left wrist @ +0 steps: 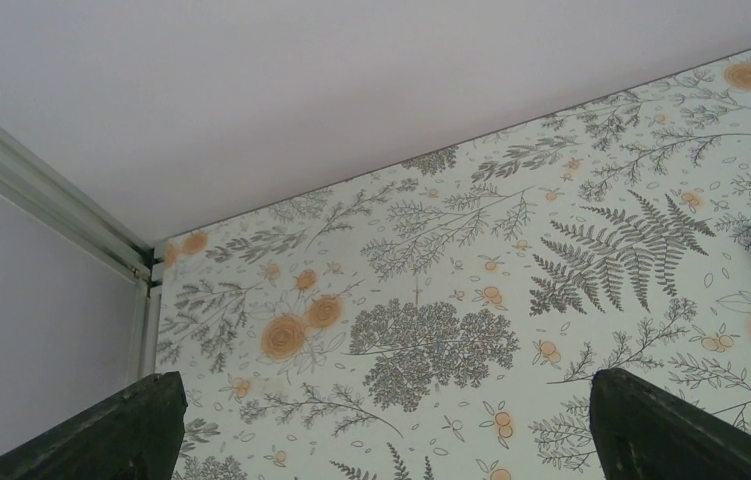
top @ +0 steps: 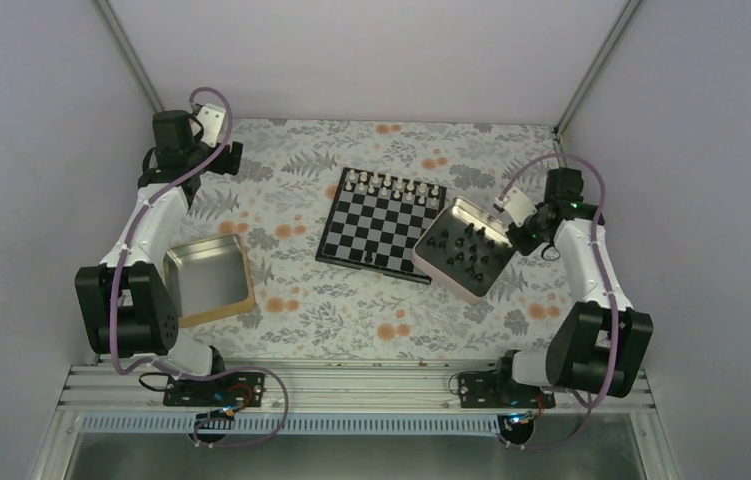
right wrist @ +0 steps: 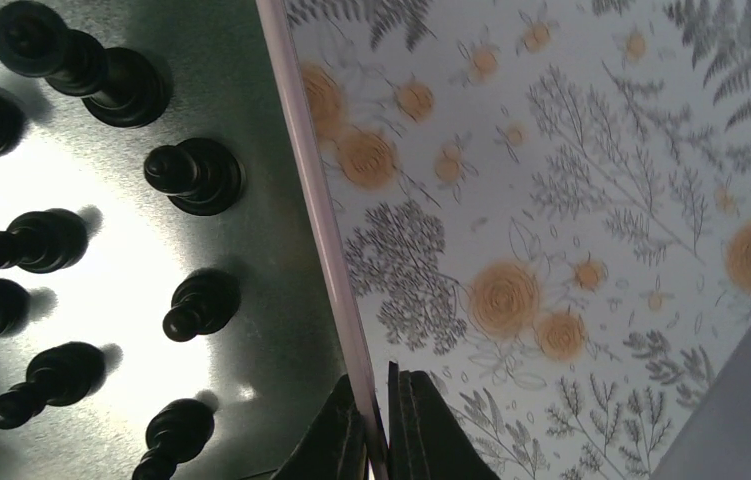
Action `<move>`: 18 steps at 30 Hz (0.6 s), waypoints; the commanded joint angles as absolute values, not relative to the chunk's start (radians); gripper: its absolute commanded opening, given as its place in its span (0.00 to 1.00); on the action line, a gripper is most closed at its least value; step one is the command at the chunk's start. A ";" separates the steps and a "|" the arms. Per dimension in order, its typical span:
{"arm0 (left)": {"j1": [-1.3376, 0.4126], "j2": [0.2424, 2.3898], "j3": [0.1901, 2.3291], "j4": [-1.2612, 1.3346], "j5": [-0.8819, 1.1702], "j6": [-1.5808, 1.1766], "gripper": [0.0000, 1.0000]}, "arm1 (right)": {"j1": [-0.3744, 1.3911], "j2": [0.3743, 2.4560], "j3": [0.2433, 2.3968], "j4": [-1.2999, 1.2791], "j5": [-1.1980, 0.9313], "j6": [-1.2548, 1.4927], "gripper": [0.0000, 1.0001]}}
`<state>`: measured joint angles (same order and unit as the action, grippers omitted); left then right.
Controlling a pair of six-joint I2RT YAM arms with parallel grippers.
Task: Set up the chess pieces on the board
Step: Place the storage box at the center of the board.
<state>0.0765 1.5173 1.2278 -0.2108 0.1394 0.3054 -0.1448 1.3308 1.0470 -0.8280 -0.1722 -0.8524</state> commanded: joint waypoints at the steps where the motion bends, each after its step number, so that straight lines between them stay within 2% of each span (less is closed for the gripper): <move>1: 0.077 1.517 1.258 -0.192 0.153 0.304 1.00 | -0.229 1.376 1.063 -0.792 -0.263 -0.920 0.04; 18: 0.075 1.545 1.255 -0.174 0.142 0.302 1.00 | -0.320 1.578 1.010 -0.643 -0.299 -0.938 0.04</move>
